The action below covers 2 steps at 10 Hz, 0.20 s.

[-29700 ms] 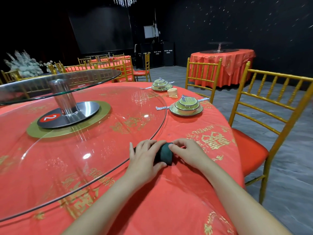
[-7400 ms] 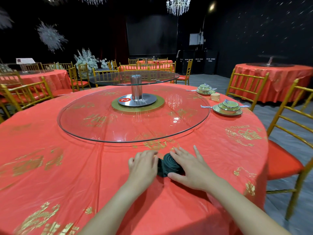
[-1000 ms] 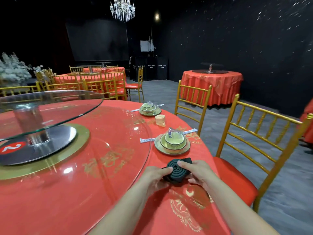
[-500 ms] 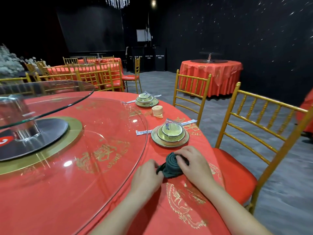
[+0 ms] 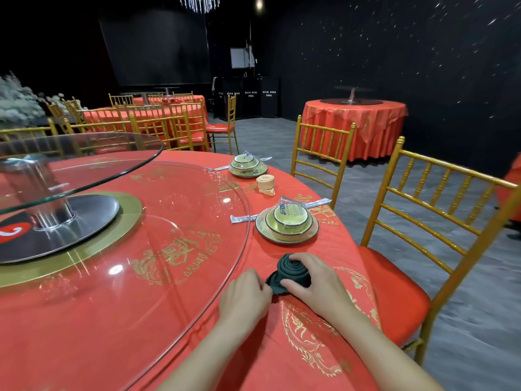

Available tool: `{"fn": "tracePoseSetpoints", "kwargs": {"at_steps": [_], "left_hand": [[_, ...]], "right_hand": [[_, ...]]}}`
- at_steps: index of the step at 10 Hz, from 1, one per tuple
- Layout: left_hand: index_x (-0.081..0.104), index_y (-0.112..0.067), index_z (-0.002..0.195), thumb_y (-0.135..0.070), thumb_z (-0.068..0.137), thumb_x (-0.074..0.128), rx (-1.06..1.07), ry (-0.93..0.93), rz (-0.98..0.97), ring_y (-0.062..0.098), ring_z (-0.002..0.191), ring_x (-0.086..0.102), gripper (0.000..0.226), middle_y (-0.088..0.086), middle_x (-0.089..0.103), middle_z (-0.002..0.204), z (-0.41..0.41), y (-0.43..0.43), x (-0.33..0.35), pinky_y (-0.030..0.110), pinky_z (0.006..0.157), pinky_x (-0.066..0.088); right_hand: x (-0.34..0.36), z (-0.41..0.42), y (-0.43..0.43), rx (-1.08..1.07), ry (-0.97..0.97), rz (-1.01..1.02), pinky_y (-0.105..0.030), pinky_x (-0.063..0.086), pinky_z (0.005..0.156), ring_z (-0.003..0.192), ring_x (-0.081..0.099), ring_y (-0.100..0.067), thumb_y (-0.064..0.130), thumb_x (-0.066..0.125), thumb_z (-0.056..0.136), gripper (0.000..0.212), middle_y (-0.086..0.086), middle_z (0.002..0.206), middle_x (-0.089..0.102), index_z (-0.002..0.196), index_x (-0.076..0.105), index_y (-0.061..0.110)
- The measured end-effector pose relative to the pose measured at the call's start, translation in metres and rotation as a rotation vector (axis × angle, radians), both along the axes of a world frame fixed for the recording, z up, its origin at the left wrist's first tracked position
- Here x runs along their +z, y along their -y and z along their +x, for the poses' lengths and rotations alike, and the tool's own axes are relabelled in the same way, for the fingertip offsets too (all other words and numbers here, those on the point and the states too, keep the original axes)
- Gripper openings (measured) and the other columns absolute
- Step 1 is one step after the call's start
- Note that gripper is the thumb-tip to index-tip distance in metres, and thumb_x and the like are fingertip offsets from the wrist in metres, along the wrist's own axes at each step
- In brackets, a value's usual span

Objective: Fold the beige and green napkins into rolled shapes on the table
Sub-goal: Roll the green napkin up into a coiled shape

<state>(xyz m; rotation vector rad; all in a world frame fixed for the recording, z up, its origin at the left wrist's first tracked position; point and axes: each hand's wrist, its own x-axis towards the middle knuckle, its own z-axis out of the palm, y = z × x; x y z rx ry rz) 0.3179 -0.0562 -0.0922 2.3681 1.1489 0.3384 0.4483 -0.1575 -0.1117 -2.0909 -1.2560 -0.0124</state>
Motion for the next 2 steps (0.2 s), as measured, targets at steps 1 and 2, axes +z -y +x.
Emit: {"fn": "tracePoseSetpoints", "kwargs": {"at_steps": [1,2], "left_hand": [[0.05,-0.022,0.087,-0.04,0.086,0.049,0.0,0.041,-0.012,0.026,0.097,0.058,0.018,0.0,0.065,0.095,0.001,0.0,0.002,0.036,0.078,0.047],[0.052,-0.022,0.094,-0.048,0.084,0.052,0.004,0.068,-0.047,0.024,0.101,0.057,0.028,-0.001,0.065,0.098,0.003,-0.002,0.001,0.037,0.083,0.047]], "right_hand": [[0.006,0.004,0.005,0.056,0.0,-0.001,-0.03,0.04,0.101,0.122,0.045,-0.006,0.048,0.071,0.073,0.072,0.017,0.134,0.045,0.135,0.038,0.034],[0.017,0.006,0.01,0.01,-0.062,0.048,-0.031,0.039,0.102,0.121,0.043,-0.005,0.052,0.073,0.068,0.081,0.019,0.136,0.043,0.137,0.033,0.038]]}}
